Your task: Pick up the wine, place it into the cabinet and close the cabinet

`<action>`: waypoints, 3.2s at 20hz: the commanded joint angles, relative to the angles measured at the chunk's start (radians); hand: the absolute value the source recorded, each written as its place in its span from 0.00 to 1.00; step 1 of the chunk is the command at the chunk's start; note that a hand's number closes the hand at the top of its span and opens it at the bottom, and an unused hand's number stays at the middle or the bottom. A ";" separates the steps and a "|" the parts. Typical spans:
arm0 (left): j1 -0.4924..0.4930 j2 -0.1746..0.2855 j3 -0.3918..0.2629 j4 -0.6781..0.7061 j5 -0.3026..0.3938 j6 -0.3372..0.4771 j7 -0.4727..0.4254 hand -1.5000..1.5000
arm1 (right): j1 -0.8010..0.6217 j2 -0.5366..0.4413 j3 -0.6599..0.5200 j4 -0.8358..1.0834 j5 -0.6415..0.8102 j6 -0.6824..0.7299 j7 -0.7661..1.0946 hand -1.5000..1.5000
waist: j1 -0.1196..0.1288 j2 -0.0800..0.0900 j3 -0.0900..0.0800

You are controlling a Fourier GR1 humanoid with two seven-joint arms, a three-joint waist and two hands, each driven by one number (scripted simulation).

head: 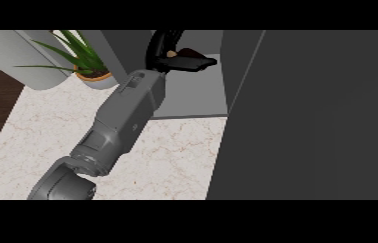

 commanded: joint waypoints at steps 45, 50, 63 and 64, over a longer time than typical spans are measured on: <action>1.120 0.275 -0.314 -1.219 0.236 -0.155 0.154 0.00 | 0.024 -0.239 0.109 -0.200 -0.079 0.263 0.018 1.00 | 0.058 -0.003 0.000; 1.144 0.379 -0.204 -1.236 0.293 -0.212 0.167 0.00 | 0.045 -0.246 0.168 -0.232 -0.064 0.295 0.006 1.00 | 0.042 -0.003 -0.001; 1.154 0.502 -0.064 -1.204 0.402 -0.342 0.215 0.00 | -0.107 -0.131 0.210 -0.207 -0.036 0.301 0.135 1.00 | 0.051 0.003 -0.004; 1.176 0.519 -0.054 -1.183 0.423 -0.390 0.211 0.00 | -0.111 -0.130 0.205 -0.207 -0.056 0.311 0.123 1.00 | 0.055 0.004 -0.005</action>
